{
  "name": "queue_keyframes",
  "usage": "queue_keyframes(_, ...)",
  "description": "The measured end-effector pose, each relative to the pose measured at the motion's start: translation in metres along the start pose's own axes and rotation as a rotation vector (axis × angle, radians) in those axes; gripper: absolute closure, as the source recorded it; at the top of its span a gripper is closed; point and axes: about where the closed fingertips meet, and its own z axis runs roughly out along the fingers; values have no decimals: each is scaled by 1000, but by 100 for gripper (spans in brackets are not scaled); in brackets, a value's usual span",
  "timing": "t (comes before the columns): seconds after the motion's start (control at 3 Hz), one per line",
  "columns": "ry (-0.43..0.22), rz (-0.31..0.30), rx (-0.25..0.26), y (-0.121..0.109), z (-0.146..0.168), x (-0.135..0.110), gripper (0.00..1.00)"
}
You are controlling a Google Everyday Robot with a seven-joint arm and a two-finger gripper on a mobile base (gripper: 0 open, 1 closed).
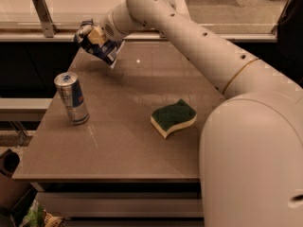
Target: Pick blue chip bag
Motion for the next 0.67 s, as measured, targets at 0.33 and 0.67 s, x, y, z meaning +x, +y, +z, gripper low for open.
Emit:
queue_keyframes(0.33, -26, -20, 46, -9, -30, -15, 100)
queue_keyframes(0.67, -78, -30, 86, -21, -65, -29, 100)
